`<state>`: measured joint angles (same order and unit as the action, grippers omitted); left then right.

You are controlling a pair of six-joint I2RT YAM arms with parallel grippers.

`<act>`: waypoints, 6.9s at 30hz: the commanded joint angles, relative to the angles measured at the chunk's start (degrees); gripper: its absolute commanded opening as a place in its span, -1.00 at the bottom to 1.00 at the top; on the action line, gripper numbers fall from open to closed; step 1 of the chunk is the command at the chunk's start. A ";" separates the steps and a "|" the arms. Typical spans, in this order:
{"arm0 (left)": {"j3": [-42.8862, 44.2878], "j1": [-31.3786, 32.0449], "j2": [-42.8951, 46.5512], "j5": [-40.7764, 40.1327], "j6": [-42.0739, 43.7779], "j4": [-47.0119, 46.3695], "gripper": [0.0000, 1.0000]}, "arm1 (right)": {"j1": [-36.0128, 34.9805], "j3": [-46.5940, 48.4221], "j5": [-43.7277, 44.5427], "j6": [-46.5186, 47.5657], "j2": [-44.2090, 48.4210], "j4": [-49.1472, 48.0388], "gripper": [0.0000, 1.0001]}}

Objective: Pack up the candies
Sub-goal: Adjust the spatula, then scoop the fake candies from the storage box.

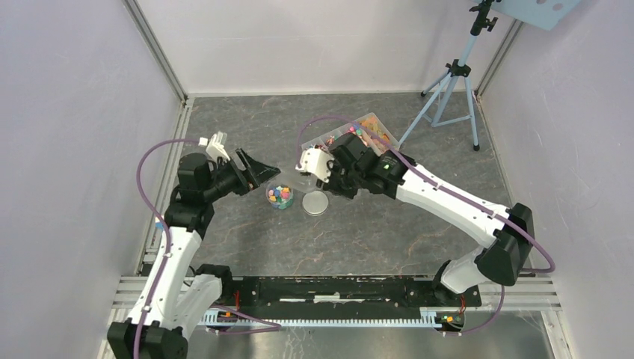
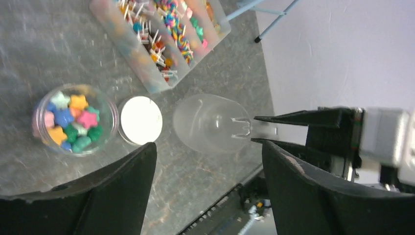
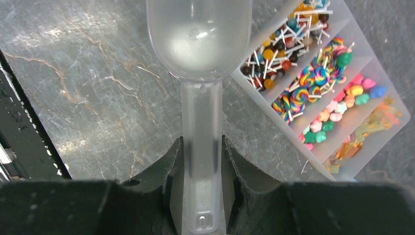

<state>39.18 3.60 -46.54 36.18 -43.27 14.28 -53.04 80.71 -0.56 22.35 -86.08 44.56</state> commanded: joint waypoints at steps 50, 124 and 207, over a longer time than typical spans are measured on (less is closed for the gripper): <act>7.32 7.20 -12.63 15.11 -6.57 -5.76 -0.95 | 23.99 -17.74 -44.14 0.93 18.25 -23.33 -0.71; 17.02 7.13 -13.33 -13.81 12.03 14.47 1.00 | 28.88 -14.37 -15.68 -10.94 22.14 -14.92 -1.00; 62.95 10.46 -85.32 8.73 12.95 -9.84 0.29 | 13.23 13.44 14.65 -8.56 -13.02 5.17 -1.00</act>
<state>100.75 13.96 -132.42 43.40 -29.74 5.82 -38.94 94.37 12.38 14.50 -98.15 48.93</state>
